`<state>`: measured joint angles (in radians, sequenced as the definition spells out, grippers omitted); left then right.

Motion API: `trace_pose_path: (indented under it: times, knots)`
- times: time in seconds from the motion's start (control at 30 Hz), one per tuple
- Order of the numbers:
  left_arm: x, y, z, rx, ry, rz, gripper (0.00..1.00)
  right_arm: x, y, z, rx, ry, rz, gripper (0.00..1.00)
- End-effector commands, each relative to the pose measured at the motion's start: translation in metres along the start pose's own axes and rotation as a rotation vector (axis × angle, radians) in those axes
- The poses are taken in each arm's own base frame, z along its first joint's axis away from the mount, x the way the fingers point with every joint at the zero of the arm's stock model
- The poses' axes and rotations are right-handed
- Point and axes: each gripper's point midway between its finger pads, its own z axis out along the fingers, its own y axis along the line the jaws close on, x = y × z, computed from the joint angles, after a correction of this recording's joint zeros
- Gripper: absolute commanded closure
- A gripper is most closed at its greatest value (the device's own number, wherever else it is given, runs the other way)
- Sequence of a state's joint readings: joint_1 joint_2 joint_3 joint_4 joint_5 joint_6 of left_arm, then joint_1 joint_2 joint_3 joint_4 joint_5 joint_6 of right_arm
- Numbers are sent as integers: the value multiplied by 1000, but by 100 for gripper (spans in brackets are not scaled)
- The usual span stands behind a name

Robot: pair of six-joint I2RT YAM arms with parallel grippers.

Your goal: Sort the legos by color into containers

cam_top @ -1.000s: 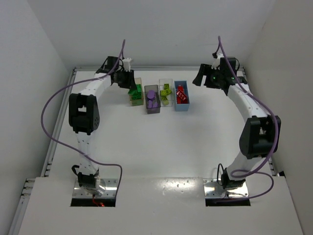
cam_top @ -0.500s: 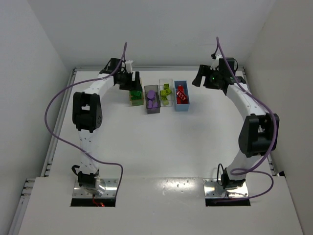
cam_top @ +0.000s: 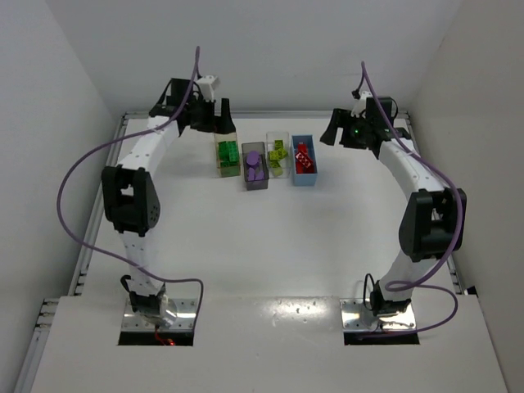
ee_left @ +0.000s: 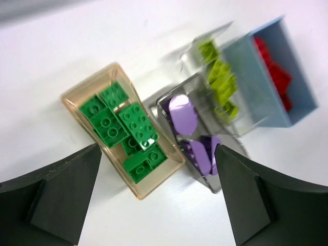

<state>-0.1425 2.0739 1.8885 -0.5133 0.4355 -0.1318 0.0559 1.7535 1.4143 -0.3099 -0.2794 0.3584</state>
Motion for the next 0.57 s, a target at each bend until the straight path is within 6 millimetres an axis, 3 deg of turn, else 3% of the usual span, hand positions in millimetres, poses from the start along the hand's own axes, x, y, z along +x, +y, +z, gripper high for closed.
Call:
trace_pose_path:
  times: [0.0, 0.1, 0.13, 0.2, 0.23, 0.3, 0.33, 0.53]
  knots:
    - [-39, -22, -60, -24, -124, 81, 0, -24, 13, -1, -47, -72, -59, 18]
    - [-19, -12, -78, -68, -106, 79, 0, -22, 16, 0, -53, -70, -98, 18]
    - [11, -3, -74, -77, -44, 57, 0, -14, 12, 2, -47, -39, -105, 18]
    - [36, 14, -78, -104, -10, 16, 0, -5, 5, 6, -30, -9, -147, 18]
    - [64, 21, -77, -114, 38, -16, 0, 0, 4, 5, -27, 11, -153, 18]
    - [84, 37, -82, -130, 52, -44, 0, 1, -4, 7, -17, 18, -165, 18]
    - [106, 44, -80, -138, 90, -74, 0, 10, -13, 8, 2, 37, -152, 18]
    - [122, 76, -93, -243, 68, -51, 0, 19, -16, 9, 1, 29, -177, 15]
